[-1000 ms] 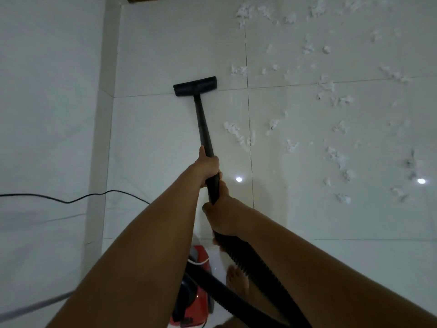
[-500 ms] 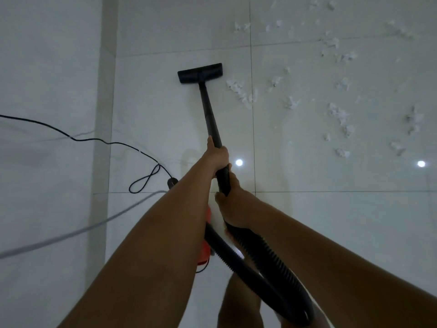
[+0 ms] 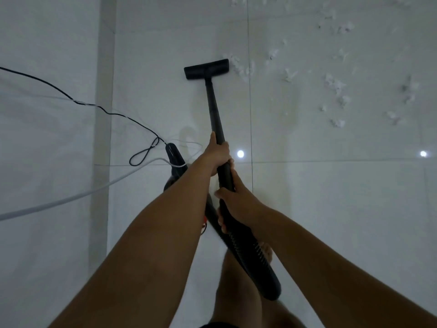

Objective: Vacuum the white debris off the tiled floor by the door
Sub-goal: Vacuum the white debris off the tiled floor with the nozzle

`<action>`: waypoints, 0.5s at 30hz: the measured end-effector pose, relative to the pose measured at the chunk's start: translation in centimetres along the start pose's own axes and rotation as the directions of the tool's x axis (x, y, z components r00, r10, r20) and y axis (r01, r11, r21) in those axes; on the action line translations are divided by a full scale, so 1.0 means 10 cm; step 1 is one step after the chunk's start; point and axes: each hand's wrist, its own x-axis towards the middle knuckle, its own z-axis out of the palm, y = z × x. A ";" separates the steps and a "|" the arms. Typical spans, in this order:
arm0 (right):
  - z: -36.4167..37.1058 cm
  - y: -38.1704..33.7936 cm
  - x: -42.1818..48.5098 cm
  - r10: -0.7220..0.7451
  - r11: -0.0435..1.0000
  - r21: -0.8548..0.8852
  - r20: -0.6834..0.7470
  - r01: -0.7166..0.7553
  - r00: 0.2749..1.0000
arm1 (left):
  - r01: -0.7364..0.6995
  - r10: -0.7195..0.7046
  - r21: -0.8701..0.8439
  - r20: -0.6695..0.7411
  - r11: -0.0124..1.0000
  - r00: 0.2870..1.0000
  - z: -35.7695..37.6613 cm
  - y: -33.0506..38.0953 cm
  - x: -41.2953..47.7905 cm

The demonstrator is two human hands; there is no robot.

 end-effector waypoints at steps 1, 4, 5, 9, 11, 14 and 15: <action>0.01 0.10 -0.04 0.008 1.000 0.019 -0.011 -0.008 1.000 | 0.015 -0.015 -0.009 -0.003 1.000 1.000 0.04 -0.08 -0.06; 0.02 0.32 -0.26 0.033 0.998 0.053 -0.027 -0.032 0.999 | 0.030 -0.030 0.025 -0.009 0.999 1.000 0.15 -0.34 -0.26; 0.03 0.40 -0.35 0.042 0.998 0.053 -0.035 -0.040 0.998 | 0.029 -0.028 0.050 -0.010 0.998 1.000 0.19 -0.43 -0.33; 0.07 0.61 -0.63 0.051 0.998 0.028 -0.039 -0.050 0.998 | 0.031 -0.031 0.110 -0.001 0.993 1.000 0.28 -0.72 -0.51; 0.13 0.71 -0.69 0.075 0.997 0.008 -0.060 -0.075 0.995 | 0.043 -0.043 0.115 -0.004 0.992 0.999 0.29 -0.82 -0.60; 0.20 0.85 -0.78 0.105 0.994 0.030 -0.081 -0.103 0.991 | 0.056 -0.057 0.124 0.003 0.991 0.998 0.32 -0.96 -0.71; 0.21 0.87 -0.84 0.111 0.993 0.058 -0.077 -0.107 0.991 | 0.059 -0.060 0.130 0.004 0.990 0.998 0.33 -1.00 -0.74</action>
